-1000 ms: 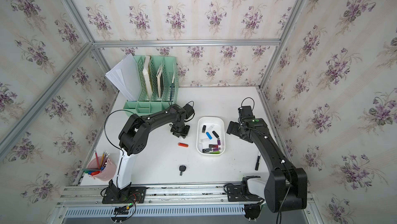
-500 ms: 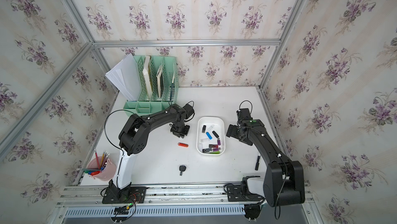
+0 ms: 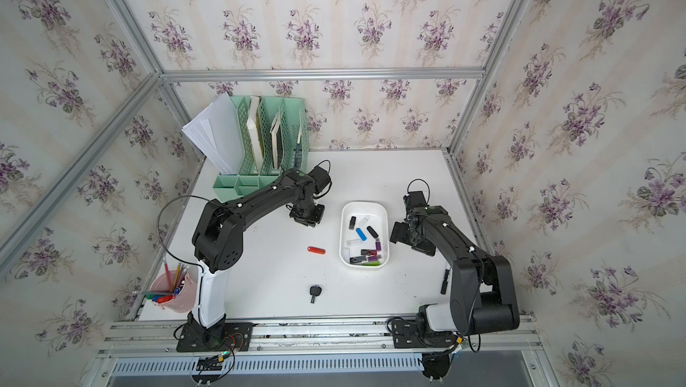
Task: Put the usb flash drive into the storage box
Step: Place the USB flash in the storage box.
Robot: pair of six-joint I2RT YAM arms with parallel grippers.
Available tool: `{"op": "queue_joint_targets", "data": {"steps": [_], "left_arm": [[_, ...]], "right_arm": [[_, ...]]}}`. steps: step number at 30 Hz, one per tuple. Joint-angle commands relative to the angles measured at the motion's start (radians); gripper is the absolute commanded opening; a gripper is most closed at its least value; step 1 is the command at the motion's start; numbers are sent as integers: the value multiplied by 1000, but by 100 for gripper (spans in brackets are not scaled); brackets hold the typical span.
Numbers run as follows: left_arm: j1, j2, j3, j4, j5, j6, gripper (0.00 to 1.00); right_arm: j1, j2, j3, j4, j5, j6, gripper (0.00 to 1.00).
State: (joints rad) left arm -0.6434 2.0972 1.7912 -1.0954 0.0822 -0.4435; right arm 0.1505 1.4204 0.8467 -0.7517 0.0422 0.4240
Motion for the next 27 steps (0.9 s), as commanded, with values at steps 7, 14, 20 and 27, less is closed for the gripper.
{"op": "queue_joint_targets", "data": {"steps": [7, 14, 20, 27], "left_arm": [[-1, -37, 95, -97, -17, 20, 26], [-3, -60, 139, -130, -7, 20, 26], [-33, -48, 174, -141, 8, 7, 26], [-103, 27, 273, -146, 48, -13, 26]], "right_arm": [[121, 66, 16, 22, -53, 49, 99], [174, 105, 31, 38, -106, 57, 99], [153, 41, 46, 8, -41, 91, 100], [24, -83, 83, -35, 0, 83, 100]]}}
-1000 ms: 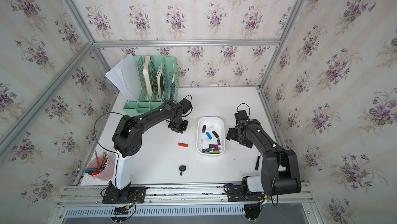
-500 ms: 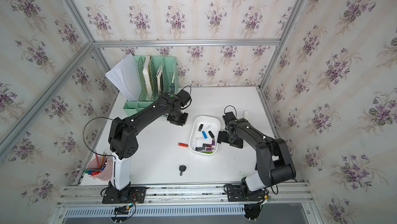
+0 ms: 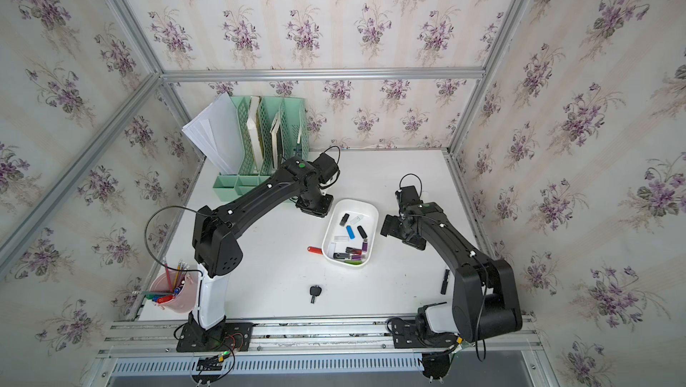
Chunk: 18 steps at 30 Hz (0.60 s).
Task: Put the usb flash drive into the storage box
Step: Place the USB flash in the storage box.
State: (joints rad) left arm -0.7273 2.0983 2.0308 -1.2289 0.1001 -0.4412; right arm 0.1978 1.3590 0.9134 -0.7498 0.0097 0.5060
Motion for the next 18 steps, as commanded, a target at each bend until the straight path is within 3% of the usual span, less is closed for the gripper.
{"op": "queue_joint_targets", "data": {"steps": [1, 18], "left_arm": [[-30, 40, 52, -14, 37, -17, 26], [-84, 249, 211, 120, 214, -73, 25]], "right_arm": [[-32, -29, 21, -44, 35, -4, 100], [-68, -75, 46, -86, 47, -31, 100]]}}
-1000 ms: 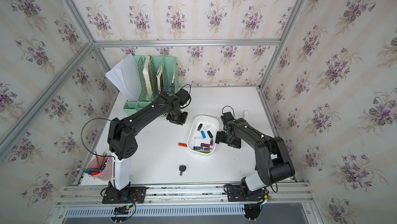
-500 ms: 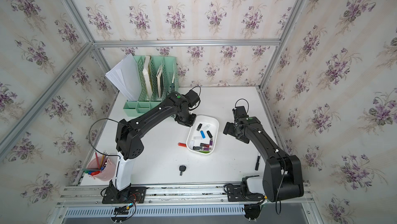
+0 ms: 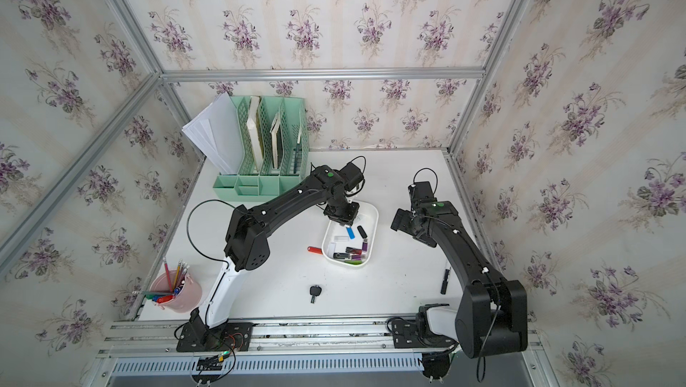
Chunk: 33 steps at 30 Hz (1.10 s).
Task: Put the usb flash drive into the storage box
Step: Place the USB flash in the storage box.
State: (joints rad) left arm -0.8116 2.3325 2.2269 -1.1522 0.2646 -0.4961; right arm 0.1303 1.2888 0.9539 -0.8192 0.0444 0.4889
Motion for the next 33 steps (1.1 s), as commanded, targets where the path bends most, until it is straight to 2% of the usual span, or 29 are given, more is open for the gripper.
{"op": "queue_joint_targets", "data": {"steps": [1, 16, 33], "left_arm": [[-1, 24, 20, 54, 58, -22, 25], [-5, 122, 40, 198, 135, -91, 26], [-23, 190, 72, 272, 149, -132, 28]], "right_arm": [[-2, -6, 5, -17, 11, -14, 100], [-11, -14, 6, -24, 11, -25, 100], [-22, -20, 5, -28, 8, -46, 100]]}}
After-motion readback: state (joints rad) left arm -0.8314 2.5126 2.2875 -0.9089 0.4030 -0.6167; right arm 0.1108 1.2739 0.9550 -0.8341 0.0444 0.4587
